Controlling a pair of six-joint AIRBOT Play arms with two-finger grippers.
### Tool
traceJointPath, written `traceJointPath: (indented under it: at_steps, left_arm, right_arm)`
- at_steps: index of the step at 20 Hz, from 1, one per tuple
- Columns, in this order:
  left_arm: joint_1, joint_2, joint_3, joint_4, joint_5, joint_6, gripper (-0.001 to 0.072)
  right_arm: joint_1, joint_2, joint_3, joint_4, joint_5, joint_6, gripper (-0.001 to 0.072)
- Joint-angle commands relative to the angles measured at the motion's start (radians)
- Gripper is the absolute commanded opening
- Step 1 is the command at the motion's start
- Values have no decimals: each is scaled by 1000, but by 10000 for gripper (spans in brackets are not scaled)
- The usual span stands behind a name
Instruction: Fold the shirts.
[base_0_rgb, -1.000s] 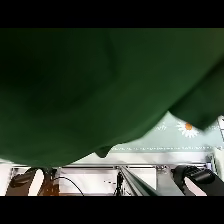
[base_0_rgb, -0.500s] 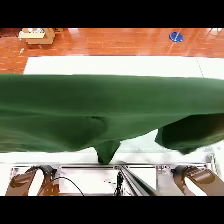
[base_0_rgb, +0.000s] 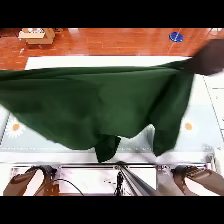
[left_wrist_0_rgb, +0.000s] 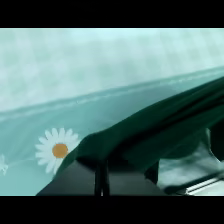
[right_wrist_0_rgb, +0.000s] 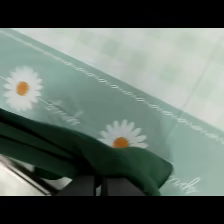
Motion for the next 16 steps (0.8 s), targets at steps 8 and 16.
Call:
traceJointPath:
  at_steps: [8, 16]
  left_arm:
    - [-149, -457, -123, 14, 430, 260, 20]
    - [-296, -819, -123, 13, 417, 312, 21]
  right_arm:
    - [-2, -462, 1, -55, -597, -347, 32]
    - [-2, -599, 1, -85, -546, -308, 32]
